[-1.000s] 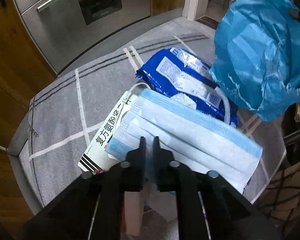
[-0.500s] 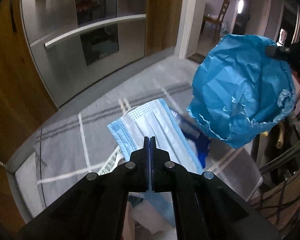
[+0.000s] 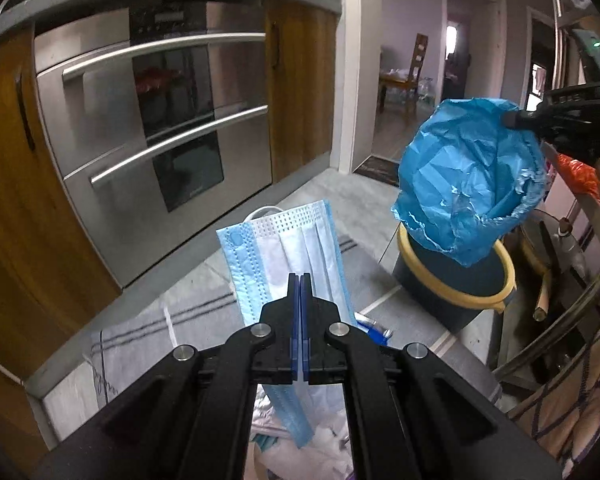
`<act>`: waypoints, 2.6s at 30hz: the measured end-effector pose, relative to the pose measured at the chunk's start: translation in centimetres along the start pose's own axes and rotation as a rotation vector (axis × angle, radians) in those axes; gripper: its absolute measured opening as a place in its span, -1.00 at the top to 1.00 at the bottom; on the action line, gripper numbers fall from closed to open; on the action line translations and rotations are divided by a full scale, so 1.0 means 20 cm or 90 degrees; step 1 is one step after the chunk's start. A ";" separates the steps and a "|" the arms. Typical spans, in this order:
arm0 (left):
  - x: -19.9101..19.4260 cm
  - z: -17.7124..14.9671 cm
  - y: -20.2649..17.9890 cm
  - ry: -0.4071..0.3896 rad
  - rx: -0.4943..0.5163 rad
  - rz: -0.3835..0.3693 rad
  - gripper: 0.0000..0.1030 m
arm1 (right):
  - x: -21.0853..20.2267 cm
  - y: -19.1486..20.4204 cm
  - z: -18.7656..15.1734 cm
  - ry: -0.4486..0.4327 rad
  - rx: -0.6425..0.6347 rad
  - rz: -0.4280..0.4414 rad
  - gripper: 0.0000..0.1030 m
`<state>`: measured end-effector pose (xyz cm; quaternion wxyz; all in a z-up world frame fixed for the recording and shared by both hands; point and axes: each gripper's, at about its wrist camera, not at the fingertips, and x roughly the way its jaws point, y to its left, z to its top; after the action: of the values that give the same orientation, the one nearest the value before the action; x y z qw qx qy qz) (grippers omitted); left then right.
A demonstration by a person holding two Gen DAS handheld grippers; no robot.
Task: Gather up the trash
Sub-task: 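Grasp the blue face mask with the left tool while the right tool holds the blue bag, then lower both held items into the bin and open both tools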
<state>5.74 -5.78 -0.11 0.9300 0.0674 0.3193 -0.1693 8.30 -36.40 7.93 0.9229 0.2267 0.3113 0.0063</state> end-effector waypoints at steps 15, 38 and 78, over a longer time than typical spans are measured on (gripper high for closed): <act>0.13 0.40 -0.39 -0.055 0.063 -0.087 0.99 | 0.19 -0.56 0.14 0.017 0.079 -0.182 0.95; 0.84 0.45 -0.96 0.039 0.046 -0.156 0.99 | 0.47 -0.86 0.05 0.153 0.148 -0.224 0.94; 0.49 0.33 -0.45 0.012 -0.008 -0.005 -0.87 | 0.43 -0.57 0.10 0.085 0.042 -0.215 -0.83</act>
<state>13.54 -18.50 -1.04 0.9265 0.0620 0.3296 -0.1707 14.91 -46.06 -0.46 0.8803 0.2004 0.4053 -0.1435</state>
